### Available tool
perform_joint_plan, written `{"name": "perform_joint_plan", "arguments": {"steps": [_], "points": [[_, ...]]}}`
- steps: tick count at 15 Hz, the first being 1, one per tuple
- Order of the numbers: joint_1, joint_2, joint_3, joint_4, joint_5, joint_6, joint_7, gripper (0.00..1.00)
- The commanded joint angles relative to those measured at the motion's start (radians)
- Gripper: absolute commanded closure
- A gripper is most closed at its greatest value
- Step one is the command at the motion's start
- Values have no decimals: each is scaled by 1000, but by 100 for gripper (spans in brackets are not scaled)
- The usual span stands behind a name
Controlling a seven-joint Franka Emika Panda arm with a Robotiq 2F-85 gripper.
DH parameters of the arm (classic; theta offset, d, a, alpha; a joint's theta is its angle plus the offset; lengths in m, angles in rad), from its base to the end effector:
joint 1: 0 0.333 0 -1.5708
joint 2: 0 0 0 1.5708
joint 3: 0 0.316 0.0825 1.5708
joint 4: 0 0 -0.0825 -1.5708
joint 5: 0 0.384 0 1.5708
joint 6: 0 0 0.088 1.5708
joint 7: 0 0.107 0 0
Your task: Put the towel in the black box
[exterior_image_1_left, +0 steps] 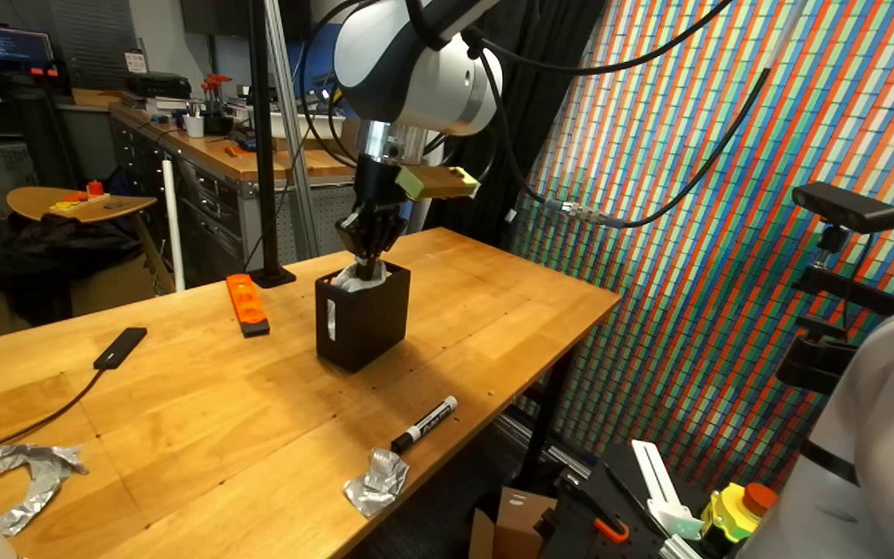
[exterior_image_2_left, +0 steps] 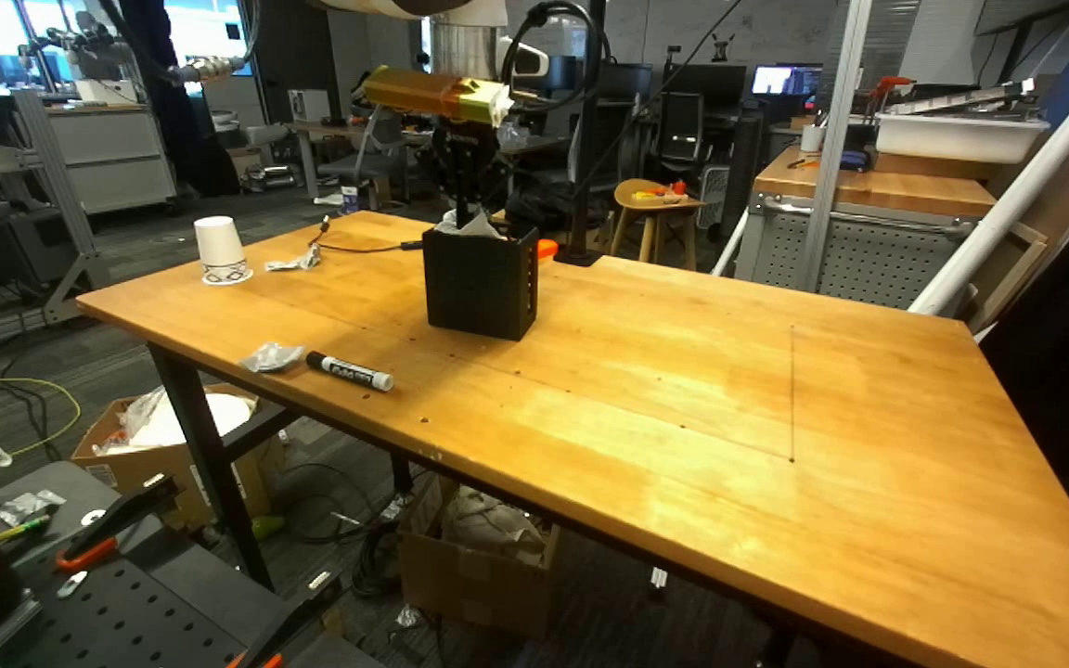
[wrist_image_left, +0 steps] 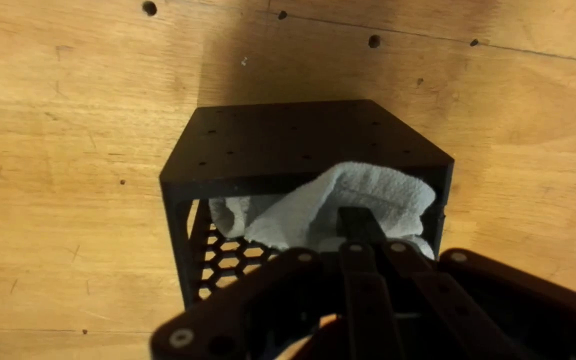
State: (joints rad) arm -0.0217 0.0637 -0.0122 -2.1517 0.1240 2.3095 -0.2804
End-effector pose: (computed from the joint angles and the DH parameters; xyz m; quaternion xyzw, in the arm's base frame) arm 0.5565 -0.0164 0.3802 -0.9943 -0.0834 -0.0538 0.0394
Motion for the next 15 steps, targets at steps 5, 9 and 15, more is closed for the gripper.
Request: {"name": "perform_joint_plan", "arguments": {"steps": [5,9,15], "points": [[-4,56,-5,14,-210,47,-14,98],[-1,72,4,14,-223,55,-16,98],[3,82,16,11,-223,55,-27,98]]}}
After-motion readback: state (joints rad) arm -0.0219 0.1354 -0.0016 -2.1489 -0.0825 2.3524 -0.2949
